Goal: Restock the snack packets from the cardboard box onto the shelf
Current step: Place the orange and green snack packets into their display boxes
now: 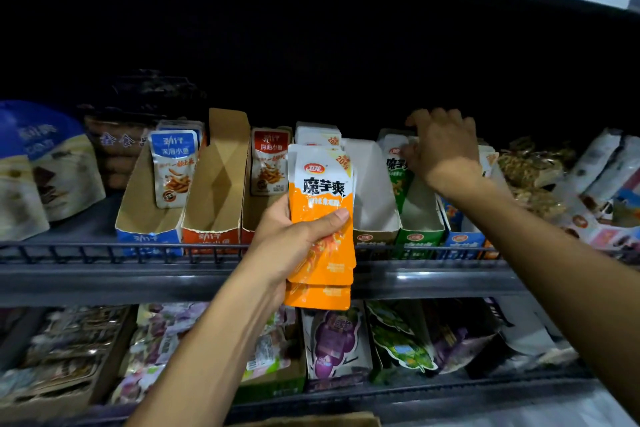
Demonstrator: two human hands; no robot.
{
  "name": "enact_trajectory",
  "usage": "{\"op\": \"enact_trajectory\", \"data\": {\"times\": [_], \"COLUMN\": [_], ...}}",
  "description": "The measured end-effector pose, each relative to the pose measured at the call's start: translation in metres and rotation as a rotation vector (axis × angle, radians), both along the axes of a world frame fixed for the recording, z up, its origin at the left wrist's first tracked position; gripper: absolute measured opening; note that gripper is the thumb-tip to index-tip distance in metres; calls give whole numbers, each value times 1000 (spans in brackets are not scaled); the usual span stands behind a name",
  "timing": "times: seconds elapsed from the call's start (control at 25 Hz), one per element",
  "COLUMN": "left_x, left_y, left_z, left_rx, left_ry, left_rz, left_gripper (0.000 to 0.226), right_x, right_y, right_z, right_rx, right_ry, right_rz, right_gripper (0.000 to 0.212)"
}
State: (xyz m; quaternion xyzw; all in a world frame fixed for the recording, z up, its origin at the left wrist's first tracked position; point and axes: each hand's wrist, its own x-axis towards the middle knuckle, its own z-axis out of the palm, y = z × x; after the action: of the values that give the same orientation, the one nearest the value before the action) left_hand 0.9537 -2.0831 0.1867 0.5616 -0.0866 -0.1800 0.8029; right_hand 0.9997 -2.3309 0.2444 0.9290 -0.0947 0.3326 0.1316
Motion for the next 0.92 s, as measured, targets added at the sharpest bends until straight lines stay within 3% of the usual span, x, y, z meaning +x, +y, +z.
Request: {"op": "enact_trajectory", "data": {"times": [0.12, 0.24, 0.32, 0.56, 0.76, 0.92], "left_x": [-1, -8, -12, -18, -21, -26], "left_y": [0, -6, -9, -7, -14, -20], "left_z": [0, -3, -6, -5, -4, -5], "left_rx": [-6, 74, 107, 34, -39, -42], "left_ry": [-36, -116, -161, -46, 28, 34], "left_rz": [-12, -17, -20, -48, -12, 46], "left_gripper": [40, 37, 38, 26, 29, 26], "right_x": [-37, -76, -84, -89, -95, -105], "right_y": [37, 87, 103, 105, 94, 85], "right_z": [-3, -14, -27, -54, -58, -56], "right_rx": [540, 1203, 1470, 1905, 2001, 1990], "right_ry": [-131, 195, 303, -126, -146, 15], "right_rz": [360, 525, 551, 556, 510, 598], "right_gripper": [21, 34, 45, 46, 35, 34]}}
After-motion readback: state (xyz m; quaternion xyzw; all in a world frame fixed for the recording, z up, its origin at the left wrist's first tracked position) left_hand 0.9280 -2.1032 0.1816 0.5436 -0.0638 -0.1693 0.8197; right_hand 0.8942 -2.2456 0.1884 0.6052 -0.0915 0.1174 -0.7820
